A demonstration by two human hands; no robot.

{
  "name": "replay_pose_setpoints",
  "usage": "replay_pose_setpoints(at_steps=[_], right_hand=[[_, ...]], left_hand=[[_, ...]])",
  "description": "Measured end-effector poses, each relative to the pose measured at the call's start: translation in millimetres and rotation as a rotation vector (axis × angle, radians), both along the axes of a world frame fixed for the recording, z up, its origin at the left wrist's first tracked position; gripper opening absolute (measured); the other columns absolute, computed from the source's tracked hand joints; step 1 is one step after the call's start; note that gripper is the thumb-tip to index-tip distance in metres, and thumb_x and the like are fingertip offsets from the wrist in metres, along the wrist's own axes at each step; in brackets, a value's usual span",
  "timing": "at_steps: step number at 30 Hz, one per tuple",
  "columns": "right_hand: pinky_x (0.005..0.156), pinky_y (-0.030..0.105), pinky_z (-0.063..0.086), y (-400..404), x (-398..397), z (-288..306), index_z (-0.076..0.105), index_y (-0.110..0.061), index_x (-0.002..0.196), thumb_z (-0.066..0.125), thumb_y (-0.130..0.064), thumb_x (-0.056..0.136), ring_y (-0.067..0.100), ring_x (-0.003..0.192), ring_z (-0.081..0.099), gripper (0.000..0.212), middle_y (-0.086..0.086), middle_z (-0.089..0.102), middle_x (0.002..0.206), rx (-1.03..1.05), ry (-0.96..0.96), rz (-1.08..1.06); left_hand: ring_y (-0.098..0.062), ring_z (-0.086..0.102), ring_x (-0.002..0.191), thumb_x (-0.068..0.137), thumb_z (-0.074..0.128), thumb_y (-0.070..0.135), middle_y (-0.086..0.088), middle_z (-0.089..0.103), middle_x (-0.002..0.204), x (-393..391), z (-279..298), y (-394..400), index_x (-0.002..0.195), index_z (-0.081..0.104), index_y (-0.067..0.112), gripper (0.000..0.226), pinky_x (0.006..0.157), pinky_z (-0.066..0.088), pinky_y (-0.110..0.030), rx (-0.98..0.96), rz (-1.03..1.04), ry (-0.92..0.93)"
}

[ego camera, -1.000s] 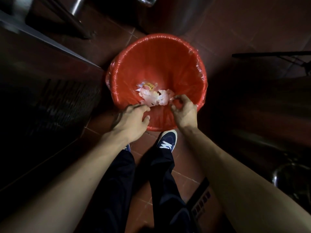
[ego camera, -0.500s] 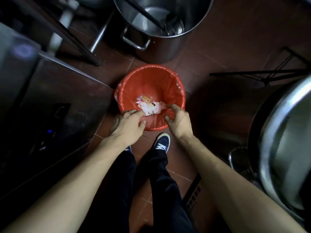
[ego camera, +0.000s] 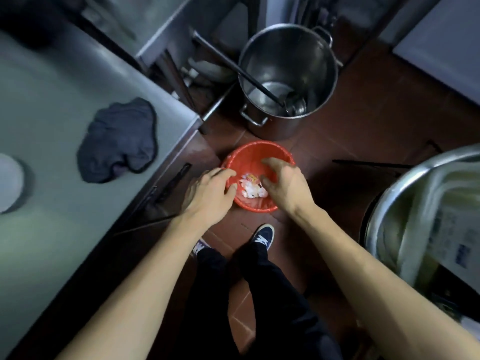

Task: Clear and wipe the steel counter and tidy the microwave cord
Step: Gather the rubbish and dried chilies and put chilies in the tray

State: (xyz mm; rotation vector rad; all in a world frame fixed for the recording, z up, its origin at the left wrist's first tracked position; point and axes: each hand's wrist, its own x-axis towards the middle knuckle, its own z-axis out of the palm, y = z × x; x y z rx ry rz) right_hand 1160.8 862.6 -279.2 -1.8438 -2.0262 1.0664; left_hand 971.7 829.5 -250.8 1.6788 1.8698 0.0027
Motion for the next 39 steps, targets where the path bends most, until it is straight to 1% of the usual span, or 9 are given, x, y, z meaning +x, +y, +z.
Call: replay_pose_setpoints(at_steps=[7, 10, 13, 17, 19, 23, 27, 35, 39], right_hand=[[0.091, 0.036, 0.051, -17.1, -65.7, 75.0, 0.065, -0.019, 0.121, 0.067, -0.021, 0.086, 0.023, 0.108, 0.064, 0.034, 0.004, 0.070, 0.117, 0.109, 0.094, 0.215], [0.091, 0.035, 0.051, -30.4, -99.3, 98.6, 0.064, -0.024, 0.123, 0.067, -0.023, 0.086, 0.021, 0.109, 0.064, 0.037, 0.001, 0.070, 0.119, 0.147, 0.109, 0.320], [0.087, 0.038, 0.052, -44.9, -134.9, 114.8, 0.063, -0.024, 0.124, 0.065, -0.028, 0.087, 0.025, 0.104, 0.065, 0.038, 0.006, 0.071, 0.114, 0.192, 0.085, 0.409], [0.089, 0.035, 0.051, -66.7, -185.3, 136.5, 0.061, -0.023, 0.131, 0.064, -0.029, 0.090, 0.025, 0.109, 0.064, 0.041, 0.006, 0.069, 0.121, 0.237, 0.056, 0.502], [0.092, 0.036, 0.050, -81.1, -211.5, 146.7, 0.061, -0.022, 0.132, 0.065, -0.029, 0.091, 0.025, 0.113, 0.062, 0.041, 0.006, 0.067, 0.124, 0.271, 0.047, 0.555], [0.094, 0.040, 0.051, -125.3, -262.7, 169.9, 0.062, -0.015, 0.130, 0.066, -0.028, 0.092, 0.028, 0.116, 0.062, 0.041, 0.007, 0.067, 0.126, 0.366, 0.071, 0.691], [0.097, 0.041, 0.049, -180.8, -308.7, 188.9, 0.061, -0.015, 0.131, 0.065, -0.028, 0.092, 0.027, 0.118, 0.061, 0.041, 0.004, 0.065, 0.130, 0.421, 0.081, 0.802], [0.097, 0.041, 0.050, -285.0, -388.2, 218.0, 0.062, -0.017, 0.130, 0.067, -0.028, 0.091, 0.026, 0.118, 0.060, 0.041, 0.003, 0.065, 0.130, 0.450, 0.167, 0.916], [0.095, 0.039, 0.052, -323.7, -420.1, 233.6, 0.062, -0.017, 0.129, 0.067, -0.029, 0.091, 0.023, 0.116, 0.062, 0.041, 0.003, 0.066, 0.128, 0.448, 0.228, 0.998]], left_hand=[[-0.025, 0.058, 0.117, 0.097, 0.054, 0.036, 0.005, 0.061, 0.131, -58.9, 69.4, -41.2, 0.129, 0.059, 0.029, 0.033, 0.096, 0.048, -0.038, 0.131, 0.200, 0.022], [-0.025, 0.059, 0.116, 0.097, 0.056, 0.033, 0.003, 0.063, 0.129, -84.4, 88.5, -68.4, 0.129, 0.060, 0.025, 0.034, 0.094, 0.044, -0.035, 0.191, 0.268, 0.054], [-0.025, 0.058, 0.116, 0.097, 0.056, 0.032, 0.002, 0.064, 0.128, -109.8, 102.9, -103.2, 0.128, 0.061, 0.022, 0.033, 0.093, 0.044, -0.035, 0.228, 0.347, 0.055], [-0.025, 0.060, 0.112, 0.097, 0.055, 0.033, 0.002, 0.066, 0.123, -146.2, 117.0, -159.2, 0.124, 0.063, 0.022, 0.030, 0.090, 0.048, -0.037, 0.276, 0.444, 0.064], [-0.024, 0.059, 0.115, 0.098, 0.055, 0.034, 0.002, 0.066, 0.126, -166.0, 123.3, -189.0, 0.127, 0.062, 0.021, 0.033, 0.092, 0.048, -0.037, 0.291, 0.489, 0.079], [-0.026, 0.059, 0.116, 0.098, 0.053, 0.035, -0.001, 0.064, 0.129, -204.6, 136.1, -248.6, 0.131, 0.059, 0.019, 0.037, 0.094, 0.049, -0.040, 0.319, 0.560, 0.125], [-0.026, 0.059, 0.116, 0.098, 0.054, 0.035, -0.001, 0.064, 0.130, -241.1, 150.8, -307.8, 0.131, 0.059, 0.020, 0.037, 0.094, 0.049, -0.042, 0.359, 0.617, 0.154], [-0.022, 0.059, 0.115, 0.097, 0.053, 0.037, 0.002, 0.063, 0.129, -303.5, 181.9, -424.8, 0.131, 0.057, 0.023, 0.037, 0.091, 0.052, -0.041, 0.433, 0.739, 0.244], [-0.021, 0.057, 0.119, 0.098, 0.054, 0.037, 0.002, 0.062, 0.133, -326.3, 201.0, -478.1, 0.134, 0.056, 0.022, 0.039, 0.096, 0.050, -0.040, 0.468, 0.842, 0.278]])
